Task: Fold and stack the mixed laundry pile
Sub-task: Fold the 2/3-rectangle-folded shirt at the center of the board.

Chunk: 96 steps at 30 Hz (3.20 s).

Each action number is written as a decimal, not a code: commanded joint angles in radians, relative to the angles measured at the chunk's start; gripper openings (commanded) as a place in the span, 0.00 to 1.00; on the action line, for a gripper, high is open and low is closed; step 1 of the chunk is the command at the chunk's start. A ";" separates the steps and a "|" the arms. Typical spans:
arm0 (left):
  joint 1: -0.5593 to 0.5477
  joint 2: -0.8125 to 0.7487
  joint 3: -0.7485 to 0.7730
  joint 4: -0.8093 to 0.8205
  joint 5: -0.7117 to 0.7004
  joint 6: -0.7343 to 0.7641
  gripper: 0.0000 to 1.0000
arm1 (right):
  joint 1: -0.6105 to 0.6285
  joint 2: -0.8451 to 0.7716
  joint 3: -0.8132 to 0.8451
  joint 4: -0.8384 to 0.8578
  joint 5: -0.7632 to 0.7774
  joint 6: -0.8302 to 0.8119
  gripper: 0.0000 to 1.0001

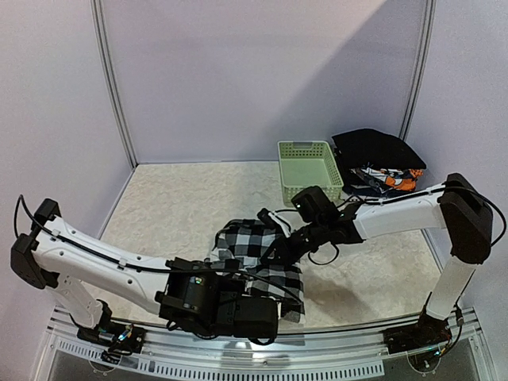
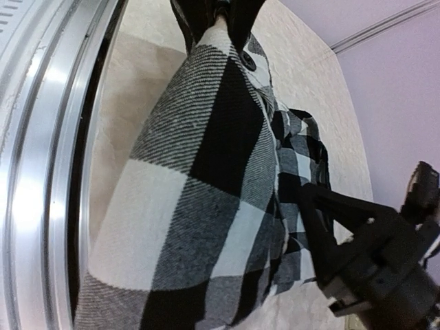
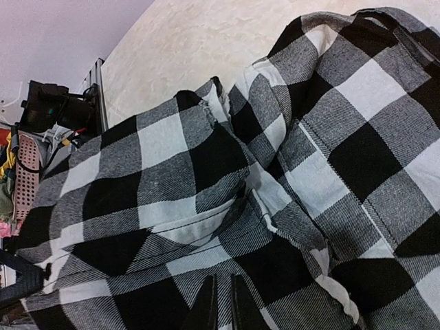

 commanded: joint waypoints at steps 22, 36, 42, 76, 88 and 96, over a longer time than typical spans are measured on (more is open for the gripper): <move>0.184 -0.053 0.218 0.000 0.002 0.196 0.00 | 0.122 -0.081 -0.183 0.130 -0.110 0.040 0.06; 0.311 0.078 0.318 0.075 0.132 0.348 0.00 | 0.057 -0.198 -0.240 -0.016 0.315 0.150 0.09; 0.366 0.127 0.371 0.085 0.185 0.393 0.00 | 0.042 -0.229 -0.256 -0.071 0.430 0.180 0.08; 0.569 0.554 0.656 0.143 0.337 0.511 0.00 | -0.056 -0.751 -0.513 -0.233 0.918 0.345 0.12; 0.578 0.513 0.594 0.300 0.277 0.433 0.67 | -0.056 -0.835 -0.552 -0.061 0.622 0.267 0.18; 0.582 0.300 0.412 0.417 0.226 0.252 0.81 | -0.054 -0.777 -0.542 0.143 0.317 0.269 0.20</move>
